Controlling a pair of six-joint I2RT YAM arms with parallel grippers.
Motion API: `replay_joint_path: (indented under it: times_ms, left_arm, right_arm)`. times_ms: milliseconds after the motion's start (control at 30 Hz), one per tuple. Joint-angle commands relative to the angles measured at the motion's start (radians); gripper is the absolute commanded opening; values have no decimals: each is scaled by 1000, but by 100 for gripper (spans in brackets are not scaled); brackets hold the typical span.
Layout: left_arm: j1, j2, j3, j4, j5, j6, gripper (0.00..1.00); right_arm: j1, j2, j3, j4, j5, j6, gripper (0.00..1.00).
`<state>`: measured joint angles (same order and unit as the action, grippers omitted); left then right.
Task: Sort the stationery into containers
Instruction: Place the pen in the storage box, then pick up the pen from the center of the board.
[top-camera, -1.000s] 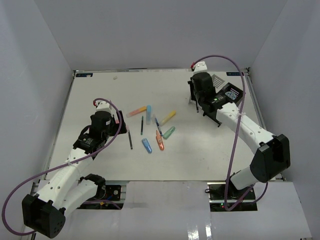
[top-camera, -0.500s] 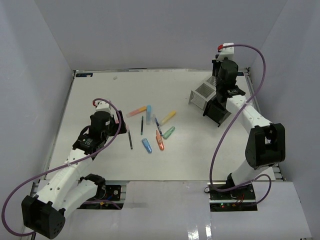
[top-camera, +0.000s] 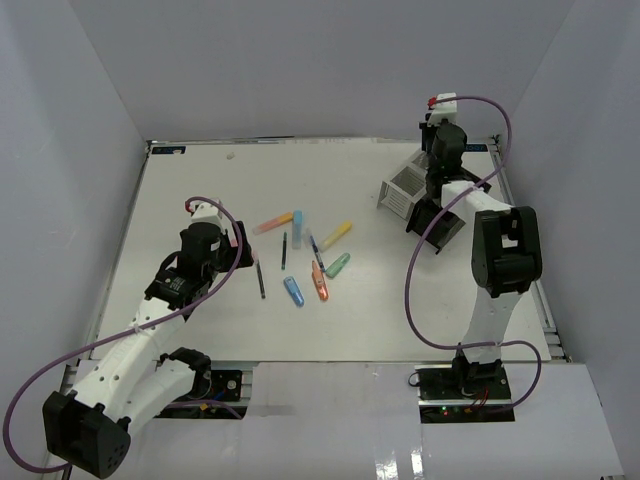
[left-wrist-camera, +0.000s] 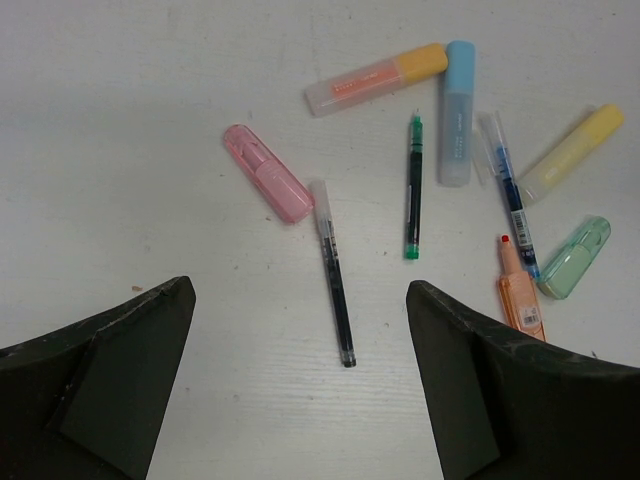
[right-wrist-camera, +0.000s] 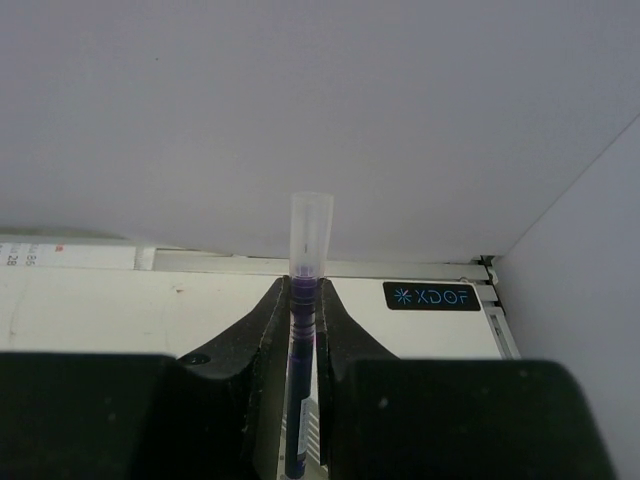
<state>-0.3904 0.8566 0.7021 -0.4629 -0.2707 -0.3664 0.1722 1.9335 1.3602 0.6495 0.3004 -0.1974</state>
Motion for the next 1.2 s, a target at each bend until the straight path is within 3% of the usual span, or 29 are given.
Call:
replay_joint_path:
  times_ms: [0, 133, 433, 533, 567, 667, 767, 1000, 1033, 1167]
  left_arm:
    - [2, 2, 4, 12, 16, 3, 98]
    - [4, 9, 4, 12, 19, 4, 98]
    - [2, -7, 5, 15, 28, 4, 98]
    - [4, -21, 4, 13, 22, 4, 98]
    - [2, -28, 4, 13, 19, 3, 98]
    - [4, -36, 4, 13, 11, 3, 98]
    - [2, -41, 7, 13, 13, 4, 98]
    - [4, -74, 14, 6, 30, 1, 98]
    - [4, -76, 16, 6, 33, 3, 98]
    - [4, -82, 19, -5, 45, -2, 98]
  right_arm:
    - [-3, 21, 62, 125, -12, -17, 8]
    - [-3, 19, 2, 144, -17, -8, 8]
    - [-3, -22, -122, 183, -4, 0, 29]
    - [-3, -50, -154, 182, -10, 4, 42]
    - [-3, -73, -168, 174, -15, 9, 54]
    - [-3, -152, -200, 148, -38, 19, 66]
    - [-3, -258, -196, 41, -55, 50, 77]
    - [6, -511, -128, -582, -168, 231, 98]
    - [15, -568, -134, -632, -191, 248, 93]
    - [73, -701, -197, -822, -250, 289, 91]
